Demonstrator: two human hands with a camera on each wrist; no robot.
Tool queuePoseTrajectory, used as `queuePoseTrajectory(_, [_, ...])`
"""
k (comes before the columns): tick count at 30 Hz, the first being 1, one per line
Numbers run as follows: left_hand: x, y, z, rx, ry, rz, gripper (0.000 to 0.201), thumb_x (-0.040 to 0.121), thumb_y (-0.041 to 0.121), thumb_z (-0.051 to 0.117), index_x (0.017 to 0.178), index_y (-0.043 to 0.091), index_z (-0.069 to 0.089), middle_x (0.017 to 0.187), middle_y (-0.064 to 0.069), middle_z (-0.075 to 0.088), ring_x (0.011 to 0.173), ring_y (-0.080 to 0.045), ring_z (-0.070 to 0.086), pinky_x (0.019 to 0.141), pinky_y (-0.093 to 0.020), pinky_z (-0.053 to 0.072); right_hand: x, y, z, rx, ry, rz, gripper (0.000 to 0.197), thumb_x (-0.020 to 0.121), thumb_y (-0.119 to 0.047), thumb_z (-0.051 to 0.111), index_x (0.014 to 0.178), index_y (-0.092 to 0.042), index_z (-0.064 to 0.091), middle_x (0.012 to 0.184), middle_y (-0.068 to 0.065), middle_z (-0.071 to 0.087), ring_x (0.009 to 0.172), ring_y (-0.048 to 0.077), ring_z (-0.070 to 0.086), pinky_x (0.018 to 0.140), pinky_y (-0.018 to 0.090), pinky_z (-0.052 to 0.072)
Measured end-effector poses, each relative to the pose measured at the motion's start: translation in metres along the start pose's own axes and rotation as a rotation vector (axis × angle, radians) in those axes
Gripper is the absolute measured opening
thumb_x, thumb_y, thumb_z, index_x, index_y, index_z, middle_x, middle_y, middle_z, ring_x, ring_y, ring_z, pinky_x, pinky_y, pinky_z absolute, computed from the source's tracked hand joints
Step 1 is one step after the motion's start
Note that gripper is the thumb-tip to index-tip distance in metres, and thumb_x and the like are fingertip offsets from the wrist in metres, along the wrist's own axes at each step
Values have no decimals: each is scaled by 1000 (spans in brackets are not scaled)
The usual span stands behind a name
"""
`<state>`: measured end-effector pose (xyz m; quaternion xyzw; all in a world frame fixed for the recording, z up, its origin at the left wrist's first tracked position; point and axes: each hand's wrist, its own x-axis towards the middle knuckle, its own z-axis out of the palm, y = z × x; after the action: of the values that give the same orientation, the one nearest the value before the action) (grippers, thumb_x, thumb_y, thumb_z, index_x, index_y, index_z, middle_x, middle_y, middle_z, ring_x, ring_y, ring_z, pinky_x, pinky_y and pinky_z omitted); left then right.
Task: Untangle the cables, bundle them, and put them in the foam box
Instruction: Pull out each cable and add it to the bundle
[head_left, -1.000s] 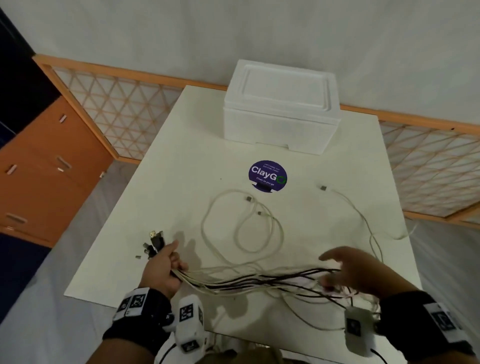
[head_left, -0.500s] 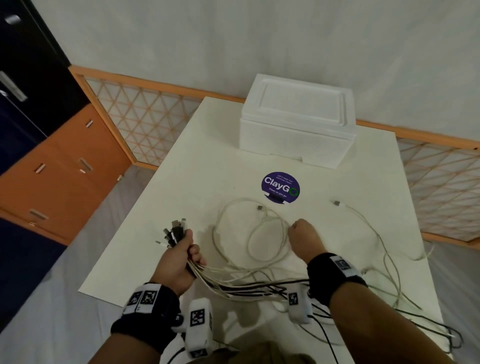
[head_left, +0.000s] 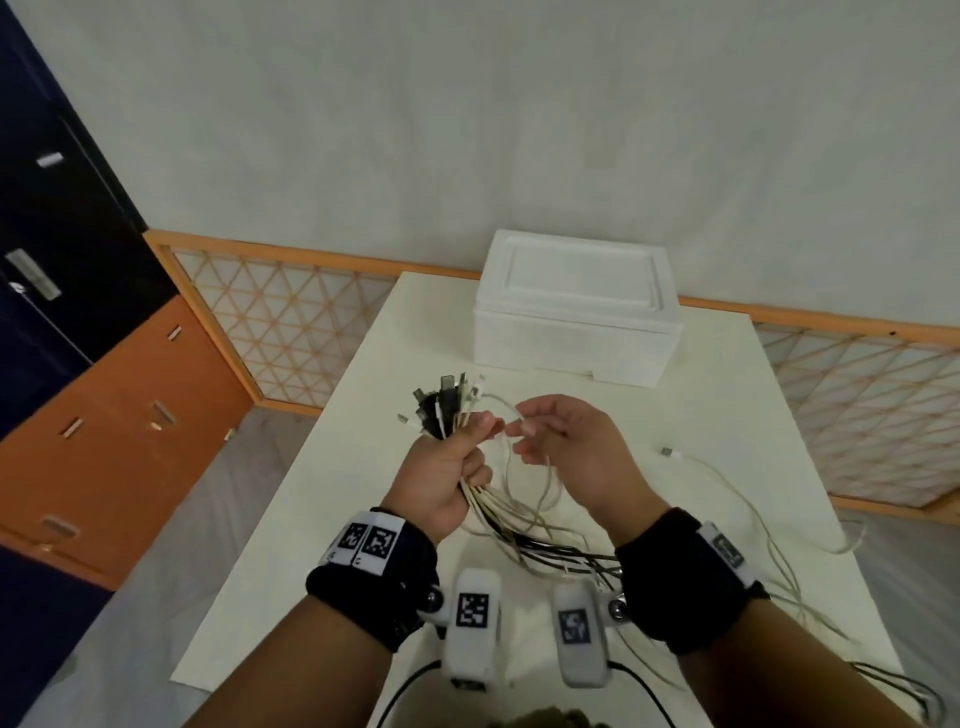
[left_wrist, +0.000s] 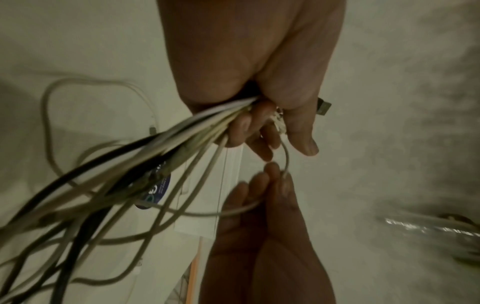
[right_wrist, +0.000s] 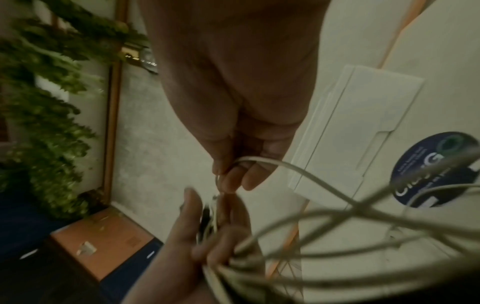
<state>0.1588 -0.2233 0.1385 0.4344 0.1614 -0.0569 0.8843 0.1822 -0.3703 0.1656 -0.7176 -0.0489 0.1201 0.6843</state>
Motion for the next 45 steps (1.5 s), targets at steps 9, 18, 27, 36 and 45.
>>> queuePoseTrajectory(9, [15, 34, -17, -2, 46, 82, 32, 95, 28, 52, 68, 13, 58, 85, -8, 75, 62, -10, 62, 56, -24, 49, 2, 4, -4, -835, -128, -74, 11, 84, -25, 67, 93, -21, 63, 75, -5, 64, 68, 7, 56, 65, 23, 40])
queuePoseTrajectory(18, [17, 81, -123, -243, 146, 40, 32, 80, 29, 61, 58, 25, 38, 42, 7, 23, 32, -6, 19, 36, -19, 19, 10, 26, -61, -1035, 263, 12, 8, 87, -25, 62, 84, -20, 68, 89, 1, 59, 81, 15, 52, 68, 23, 32])
queuePoseTrajectory(27, [20, 61, -89, 203, 91, 75, 14, 91, 24, 59, 79, 17, 57, 71, 0, 71, 32, -4, 22, 35, -16, 20, 30, -28, -8, -1047, 41, -303, 13, 91, -22, 57, 92, -18, 69, 86, 0, 61, 85, 15, 54, 72, 24, 34])
queuePoseTrajectory(36, [21, 58, -51, 570, -61, 111, 40, 78, 8, 75, 44, 22, 58, 55, -3, 54, 42, -11, 25, 49, -29, 15, 47, -34, 53, -1224, -181, -398, 19, 86, -25, 63, 88, -7, 68, 85, 7, 64, 78, 22, 61, 71, 36, 48])
queuePoseTrajectory(45, [65, 47, -116, 444, 301, 66, 37, 85, 10, 68, 60, 16, 42, 68, -3, 73, 57, -14, 41, 46, -25, 25, 31, -12, -25, -896, -40, -76, 11, 82, -27, 70, 81, -18, 74, 70, -8, 66, 67, -1, 59, 57, 7, 40])
